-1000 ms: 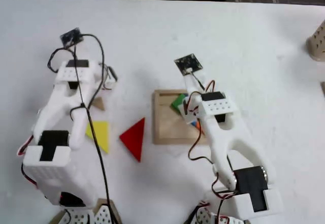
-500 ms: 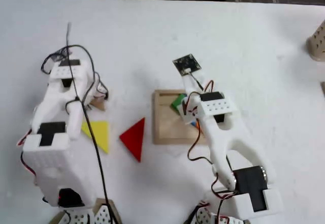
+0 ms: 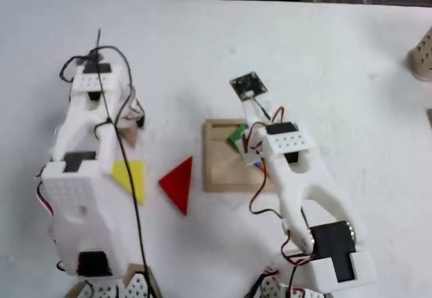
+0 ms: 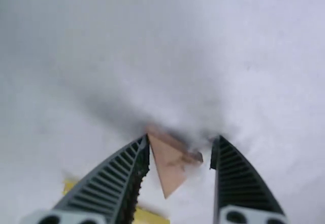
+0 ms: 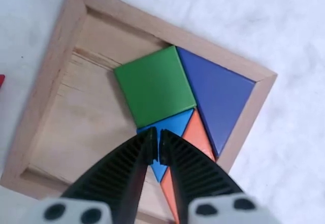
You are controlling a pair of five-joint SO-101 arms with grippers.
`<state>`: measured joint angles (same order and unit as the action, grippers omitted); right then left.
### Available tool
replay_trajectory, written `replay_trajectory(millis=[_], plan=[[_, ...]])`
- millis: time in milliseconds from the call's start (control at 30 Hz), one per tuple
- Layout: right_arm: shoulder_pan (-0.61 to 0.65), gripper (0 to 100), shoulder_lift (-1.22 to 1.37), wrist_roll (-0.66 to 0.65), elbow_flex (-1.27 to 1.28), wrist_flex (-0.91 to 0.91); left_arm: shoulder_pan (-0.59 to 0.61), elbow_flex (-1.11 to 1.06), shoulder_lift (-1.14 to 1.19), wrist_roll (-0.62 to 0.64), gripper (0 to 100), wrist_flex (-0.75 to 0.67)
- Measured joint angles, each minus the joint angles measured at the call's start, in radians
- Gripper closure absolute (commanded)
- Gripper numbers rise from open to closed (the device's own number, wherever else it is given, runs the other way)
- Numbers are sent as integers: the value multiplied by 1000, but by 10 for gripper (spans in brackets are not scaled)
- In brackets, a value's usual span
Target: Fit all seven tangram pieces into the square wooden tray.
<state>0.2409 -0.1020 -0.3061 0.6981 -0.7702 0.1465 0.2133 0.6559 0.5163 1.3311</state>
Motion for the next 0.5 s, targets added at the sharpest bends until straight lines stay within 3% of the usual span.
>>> replay_trajectory(millis=[133, 500], plan=[[-2, 981, 0, 0, 0, 0, -12, 49, 21, -120, 763, 35], [0, 981, 0, 0, 0, 0, -29, 80, 26, -133, 794, 133]])
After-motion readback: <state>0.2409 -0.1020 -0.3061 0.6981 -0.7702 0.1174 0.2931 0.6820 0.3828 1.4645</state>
